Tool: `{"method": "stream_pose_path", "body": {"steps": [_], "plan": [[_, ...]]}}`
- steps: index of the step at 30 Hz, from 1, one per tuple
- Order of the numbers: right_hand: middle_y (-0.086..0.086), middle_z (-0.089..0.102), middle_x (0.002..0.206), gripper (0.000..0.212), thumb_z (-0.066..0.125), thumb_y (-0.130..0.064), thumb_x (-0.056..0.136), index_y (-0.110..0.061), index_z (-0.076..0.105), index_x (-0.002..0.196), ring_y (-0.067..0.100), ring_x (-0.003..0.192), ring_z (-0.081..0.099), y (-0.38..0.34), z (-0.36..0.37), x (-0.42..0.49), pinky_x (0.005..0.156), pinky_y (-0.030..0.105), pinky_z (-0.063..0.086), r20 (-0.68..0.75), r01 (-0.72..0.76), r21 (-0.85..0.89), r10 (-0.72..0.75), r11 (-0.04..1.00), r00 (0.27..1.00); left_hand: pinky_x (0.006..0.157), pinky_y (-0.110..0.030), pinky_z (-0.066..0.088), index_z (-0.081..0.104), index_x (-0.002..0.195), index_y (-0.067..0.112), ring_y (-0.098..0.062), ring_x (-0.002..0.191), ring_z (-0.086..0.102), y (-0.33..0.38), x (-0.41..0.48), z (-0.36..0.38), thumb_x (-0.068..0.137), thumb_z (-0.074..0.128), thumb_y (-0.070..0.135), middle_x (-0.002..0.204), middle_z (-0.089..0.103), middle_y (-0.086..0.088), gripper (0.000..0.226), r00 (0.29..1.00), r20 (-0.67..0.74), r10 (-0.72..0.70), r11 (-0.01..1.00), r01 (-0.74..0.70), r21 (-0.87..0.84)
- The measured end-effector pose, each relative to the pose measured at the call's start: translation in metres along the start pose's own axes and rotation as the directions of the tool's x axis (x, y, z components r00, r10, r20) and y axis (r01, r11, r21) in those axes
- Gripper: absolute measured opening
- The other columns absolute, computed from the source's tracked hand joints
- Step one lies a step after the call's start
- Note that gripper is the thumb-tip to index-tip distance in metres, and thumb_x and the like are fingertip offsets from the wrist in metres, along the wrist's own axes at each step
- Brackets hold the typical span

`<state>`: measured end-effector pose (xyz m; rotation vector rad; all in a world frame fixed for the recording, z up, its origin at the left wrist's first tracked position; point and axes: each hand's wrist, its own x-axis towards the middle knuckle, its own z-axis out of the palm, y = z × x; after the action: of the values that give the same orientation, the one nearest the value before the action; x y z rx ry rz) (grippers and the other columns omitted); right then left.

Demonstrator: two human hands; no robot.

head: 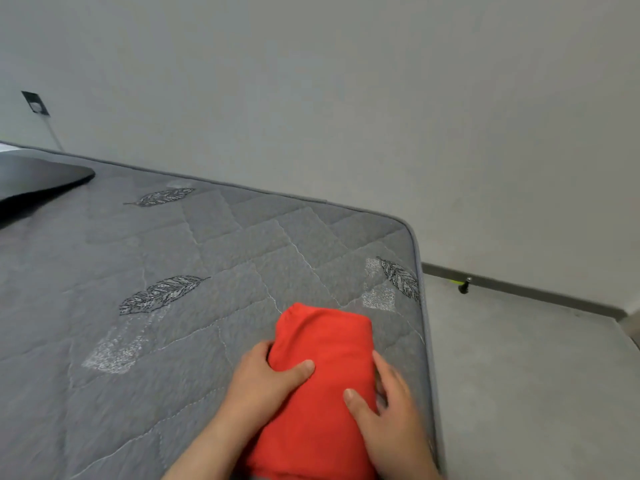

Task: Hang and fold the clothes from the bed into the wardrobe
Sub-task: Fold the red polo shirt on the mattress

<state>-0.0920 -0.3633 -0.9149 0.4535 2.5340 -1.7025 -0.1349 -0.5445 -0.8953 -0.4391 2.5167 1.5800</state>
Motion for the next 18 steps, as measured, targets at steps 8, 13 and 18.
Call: {"method": "stream_pose_path", "body": {"steps": [8,13,18], "plan": [[0.006,0.075,0.074,0.051,0.085,-0.043,0.048,-0.006,0.074,0.081,0.026,0.075,0.073,-0.001,0.006,0.021,0.078,0.049,0.058,0.090,-0.359,0.221,0.348,0.907,0.933,0.083,-0.045,0.057,0.072,0.095,0.003,-0.030,0.083,0.073,-0.007,0.001,0.004,0.043,0.084,0.034,0.086,0.076,-0.012,0.062,0.922,0.305,-0.237,0.895,0.329,-0.300],[-0.002,0.075,0.077,0.014,0.080,-0.015,0.074,-0.013,0.069,0.082,0.019,0.076,0.071,0.014,0.004,0.022,0.078,0.045,0.057,-0.020,-0.169,0.205,0.176,0.964,0.984,0.059,-0.030,0.051,0.069,0.081,0.005,-0.011,0.059,0.064,-0.017,-0.003,0.015,0.067,0.080,0.025,0.067,0.072,0.000,0.026,0.979,0.164,-0.121,0.953,0.161,-0.257],[-0.008,0.073,0.100,0.032,0.072,-0.028,0.078,-0.025,0.063,0.108,0.008,0.093,0.069,-0.015,0.012,0.047,0.086,0.033,0.053,0.084,0.083,0.261,-0.108,0.962,0.991,0.058,-0.022,0.050,0.067,0.090,0.008,-0.010,0.066,0.066,-0.007,0.003,0.003,0.078,0.074,0.004,0.076,0.074,0.000,0.015,0.999,-0.044,0.001,0.894,-0.020,-0.447]]}}
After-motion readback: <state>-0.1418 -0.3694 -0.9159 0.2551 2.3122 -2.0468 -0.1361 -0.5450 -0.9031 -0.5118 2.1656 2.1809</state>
